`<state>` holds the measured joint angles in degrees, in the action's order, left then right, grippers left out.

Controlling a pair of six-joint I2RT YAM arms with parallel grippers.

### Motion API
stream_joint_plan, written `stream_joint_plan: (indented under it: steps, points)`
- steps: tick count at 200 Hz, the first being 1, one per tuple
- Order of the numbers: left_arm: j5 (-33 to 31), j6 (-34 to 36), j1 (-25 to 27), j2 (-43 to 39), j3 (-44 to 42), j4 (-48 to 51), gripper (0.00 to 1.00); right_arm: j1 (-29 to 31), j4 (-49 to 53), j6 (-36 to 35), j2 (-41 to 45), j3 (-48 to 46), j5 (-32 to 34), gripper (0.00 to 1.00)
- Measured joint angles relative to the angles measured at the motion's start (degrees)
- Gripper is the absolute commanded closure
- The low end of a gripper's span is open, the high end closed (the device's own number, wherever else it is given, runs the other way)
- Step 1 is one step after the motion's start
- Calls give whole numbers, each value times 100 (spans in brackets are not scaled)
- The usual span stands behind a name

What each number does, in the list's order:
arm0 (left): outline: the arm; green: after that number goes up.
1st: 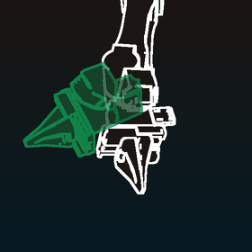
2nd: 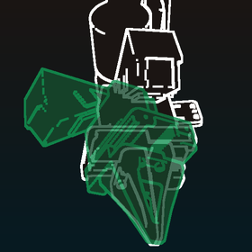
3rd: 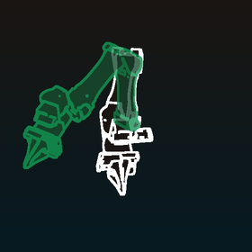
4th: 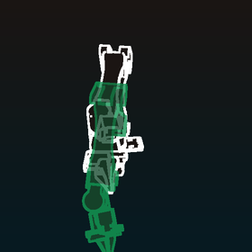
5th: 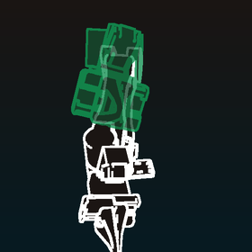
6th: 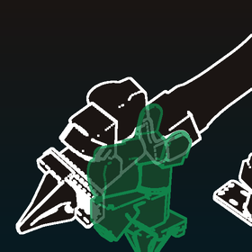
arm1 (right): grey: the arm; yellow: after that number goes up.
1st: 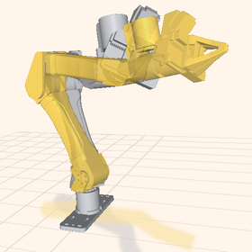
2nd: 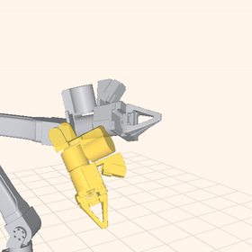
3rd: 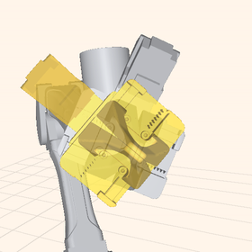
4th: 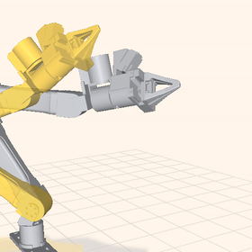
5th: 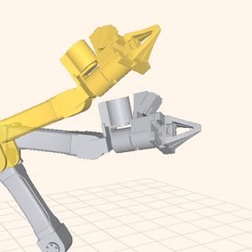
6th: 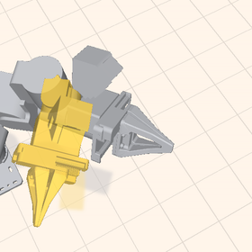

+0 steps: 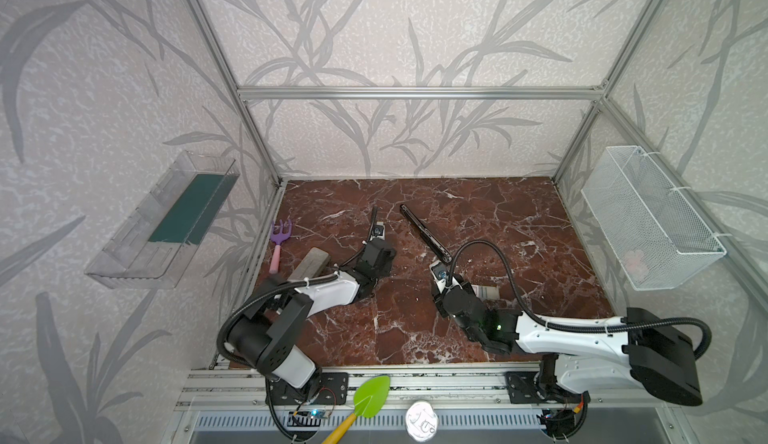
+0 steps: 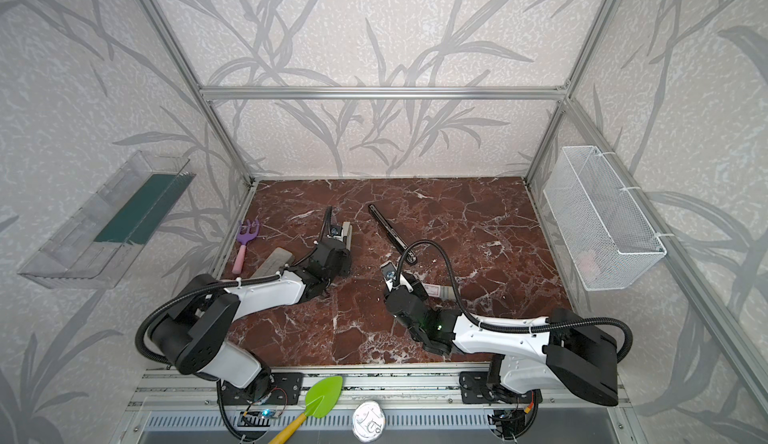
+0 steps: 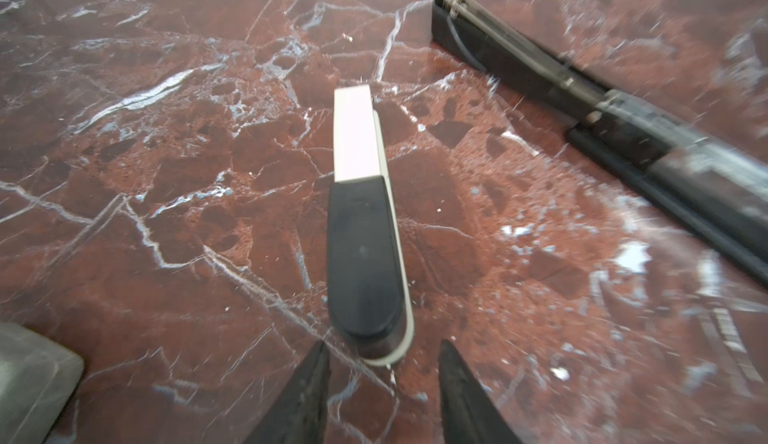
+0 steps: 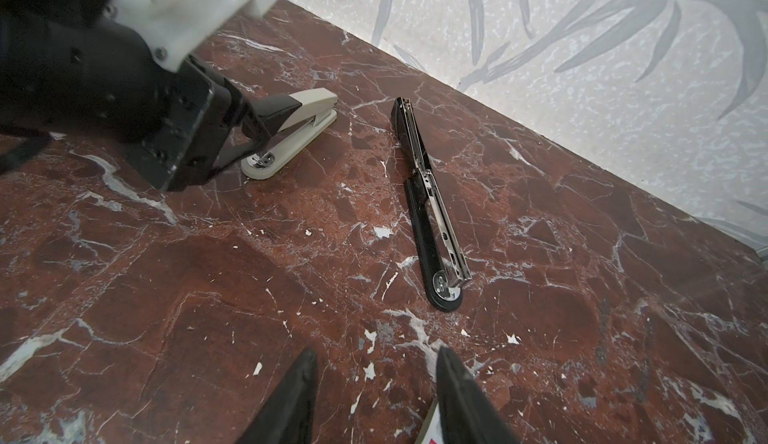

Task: Load the staples into the stapler

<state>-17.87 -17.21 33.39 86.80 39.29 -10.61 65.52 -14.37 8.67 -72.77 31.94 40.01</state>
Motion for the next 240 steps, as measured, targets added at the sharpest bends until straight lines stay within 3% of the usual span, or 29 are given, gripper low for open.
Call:
stream_joint_plan:
  steps: [24, 60, 99, 128, 160, 202, 240]
  points:
    - [328, -214, -214, -533, 267, 800, 54, -221, 149, 151, 98, 2, -216, 52]
    - [964, -603, -850, -697, 905, 1650, 55, -841, 584, 496, 184, 120, -787, 52]
    - [1777, -704, -1010, -621, 1012, 2050, 57, -2011, 1250, 975, -13, 798, -2044, 54]
    - [2485, -951, -1008, -654, 953, 2024, 57, -2726, 1849, 1172, -855, 1845, -2946, 52]
    - [3032, -1351, -988, -1123, 413, 1963, 58, -3086, 2337, 1202, -2044, 2909, -3591, 49]
    - [3359, -1694, -981, -1926, -22, 2063, 58, -3298, 3176, 942, -3683, 4428, -3932, 47]
    - [3386, -1860, -981, -2326, -308, 2028, 58, -3355, 3606, 706, -4221, 4881, -3947, 48]
